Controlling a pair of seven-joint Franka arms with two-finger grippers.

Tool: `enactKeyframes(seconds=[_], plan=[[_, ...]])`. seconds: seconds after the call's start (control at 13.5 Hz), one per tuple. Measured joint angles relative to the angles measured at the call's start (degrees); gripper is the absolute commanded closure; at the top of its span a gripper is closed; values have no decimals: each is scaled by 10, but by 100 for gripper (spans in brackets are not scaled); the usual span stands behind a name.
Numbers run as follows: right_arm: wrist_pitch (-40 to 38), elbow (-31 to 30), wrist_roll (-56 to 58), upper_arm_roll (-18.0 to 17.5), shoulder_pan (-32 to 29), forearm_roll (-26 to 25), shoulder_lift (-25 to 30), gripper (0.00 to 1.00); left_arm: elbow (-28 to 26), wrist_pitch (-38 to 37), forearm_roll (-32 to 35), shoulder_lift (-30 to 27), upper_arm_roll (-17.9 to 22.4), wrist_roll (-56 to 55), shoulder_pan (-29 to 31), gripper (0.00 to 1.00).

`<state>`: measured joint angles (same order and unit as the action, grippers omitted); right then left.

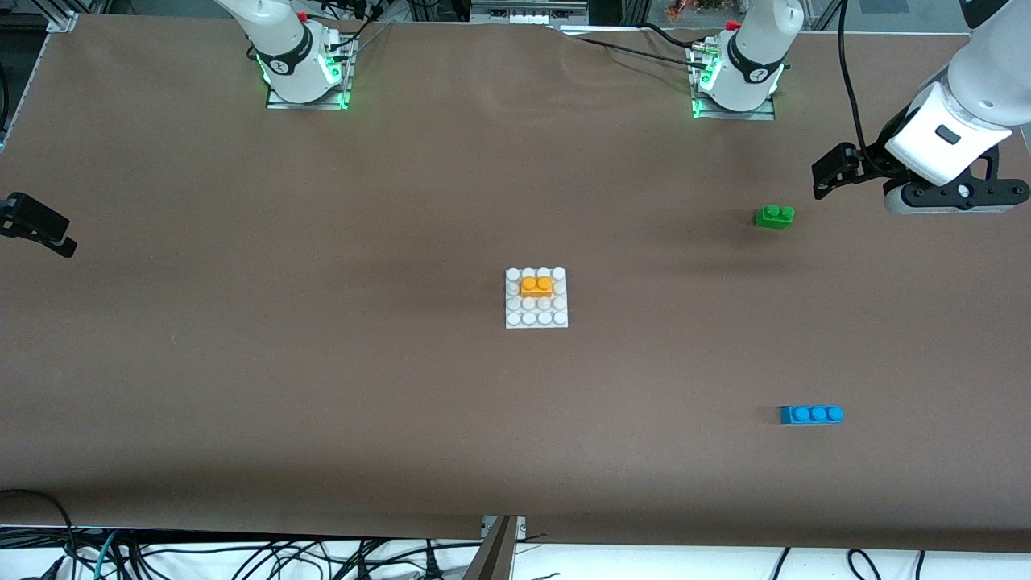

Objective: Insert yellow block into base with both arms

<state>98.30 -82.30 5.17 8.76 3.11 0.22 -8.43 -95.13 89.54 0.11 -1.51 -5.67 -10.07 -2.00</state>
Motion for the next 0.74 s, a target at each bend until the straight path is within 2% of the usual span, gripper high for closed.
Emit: enactKeyframes(seconds=[0.74], plan=[[3,0,0,-2,2,0,-16,0,2,-2,0,0,-1,2,0,0]])
